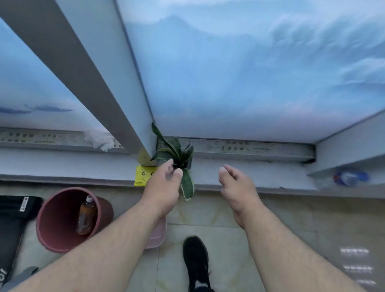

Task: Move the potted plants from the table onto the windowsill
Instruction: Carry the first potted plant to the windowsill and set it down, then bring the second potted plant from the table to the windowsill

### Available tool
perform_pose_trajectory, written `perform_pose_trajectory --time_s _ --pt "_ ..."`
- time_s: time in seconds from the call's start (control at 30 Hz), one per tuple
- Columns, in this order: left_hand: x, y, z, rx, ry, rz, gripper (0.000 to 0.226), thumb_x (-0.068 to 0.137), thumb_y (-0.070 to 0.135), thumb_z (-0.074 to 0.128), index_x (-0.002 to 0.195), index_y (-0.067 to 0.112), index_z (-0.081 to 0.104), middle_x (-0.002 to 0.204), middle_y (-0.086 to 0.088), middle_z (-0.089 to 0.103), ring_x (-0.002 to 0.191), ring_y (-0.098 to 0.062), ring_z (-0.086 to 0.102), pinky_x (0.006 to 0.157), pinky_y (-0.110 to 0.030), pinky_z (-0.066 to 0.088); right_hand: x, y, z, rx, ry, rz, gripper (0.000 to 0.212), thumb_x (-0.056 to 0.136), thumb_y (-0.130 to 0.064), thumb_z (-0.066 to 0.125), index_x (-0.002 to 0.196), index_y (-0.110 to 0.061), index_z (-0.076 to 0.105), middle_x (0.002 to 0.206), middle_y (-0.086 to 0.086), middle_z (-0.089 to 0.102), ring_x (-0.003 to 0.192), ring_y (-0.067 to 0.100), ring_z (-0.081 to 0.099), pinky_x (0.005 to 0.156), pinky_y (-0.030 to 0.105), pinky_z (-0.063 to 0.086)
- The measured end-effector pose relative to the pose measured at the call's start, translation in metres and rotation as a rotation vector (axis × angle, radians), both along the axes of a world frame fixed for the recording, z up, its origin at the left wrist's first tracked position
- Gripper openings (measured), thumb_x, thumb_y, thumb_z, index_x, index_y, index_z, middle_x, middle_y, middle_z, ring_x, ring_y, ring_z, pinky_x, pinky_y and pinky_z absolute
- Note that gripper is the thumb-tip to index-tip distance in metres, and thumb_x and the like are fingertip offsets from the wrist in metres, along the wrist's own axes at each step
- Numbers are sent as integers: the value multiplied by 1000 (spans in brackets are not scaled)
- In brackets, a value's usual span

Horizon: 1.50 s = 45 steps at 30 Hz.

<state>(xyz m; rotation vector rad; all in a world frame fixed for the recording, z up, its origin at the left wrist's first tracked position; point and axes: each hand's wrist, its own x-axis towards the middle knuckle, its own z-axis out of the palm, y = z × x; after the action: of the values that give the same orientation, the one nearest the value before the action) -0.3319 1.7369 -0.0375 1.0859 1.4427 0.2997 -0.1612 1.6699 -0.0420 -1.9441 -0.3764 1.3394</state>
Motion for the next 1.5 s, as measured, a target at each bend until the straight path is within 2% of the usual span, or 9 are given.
perform_pose_trajectory --time_s 0.17,0.3,0.53,0.77,0.9,0.97,1.03,1.2,1.5 --pt "2 -67 143 78 -58 -161 61 99 40 50 155 25 30 158 3 39 140 -14 43 115 -44 39 -8 -93 146 61 -42 -165 57 91 -53 58 137 -22 60 135 -2 64 128 17 58 115 47 44" --pt "12 -125 215 122 -98 -330 65 96 49 51 155 32 27 159 8 36 140 -14 43 114 -45 39 -12 -170 224 164 -45 -304 30 95 -48 58 118 -29 65 126 -3 67 127 18 59 116 46 44" --pt "73 -247 294 163 -163 -670 64 98 45 52 155 28 30 157 7 38 137 -15 47 114 -42 39 4 -344 305 232 -150 -706 84 82 -59 60 151 -12 46 150 4 57 136 13 54 120 43 39" --pt "136 -418 325 151 -260 -992 63 94 47 57 151 30 37 150 7 48 129 -14 53 109 -44 45 0 -538 332 257 -268 -1104 106 63 -74 60 150 -14 49 149 2 58 137 11 54 120 43 39" --pt "147 -529 338 154 -297 -1163 62 93 47 58 150 28 39 150 4 49 129 -15 54 109 -44 46 -23 -649 340 229 -338 -1256 85 66 -73 59 124 -12 66 112 -9 69 122 18 65 114 52 45" --pt "148 -583 343 151 -323 -1243 63 93 49 57 149 29 39 149 3 49 128 -17 55 108 -44 46 -37 -702 345 213 -382 -1320 80 71 -69 58 114 -2 59 103 8 72 115 26 68 110 61 44" --pt "143 -663 352 172 -339 -1347 62 93 50 56 149 29 38 149 3 49 127 -18 56 109 -44 46 -58 -780 352 225 -397 -1437 79 76 -66 59 119 0 56 125 21 68 125 35 63 111 61 43" --pt "120 -817 369 179 -396 -1484 62 94 49 55 149 28 38 149 1 50 127 -18 55 108 -45 46 -106 -925 370 254 -392 -1612 99 69 -70 61 149 -13 48 150 -1 57 136 16 55 118 45 41" --pt "89 -1020 389 184 -507 -1682 58 96 45 54 149 24 40 146 2 52 128 -17 54 108 -44 47 -177 -1109 379 251 -489 -1804 97 71 -73 59 151 -20 46 152 -7 54 137 13 54 118 46 41"
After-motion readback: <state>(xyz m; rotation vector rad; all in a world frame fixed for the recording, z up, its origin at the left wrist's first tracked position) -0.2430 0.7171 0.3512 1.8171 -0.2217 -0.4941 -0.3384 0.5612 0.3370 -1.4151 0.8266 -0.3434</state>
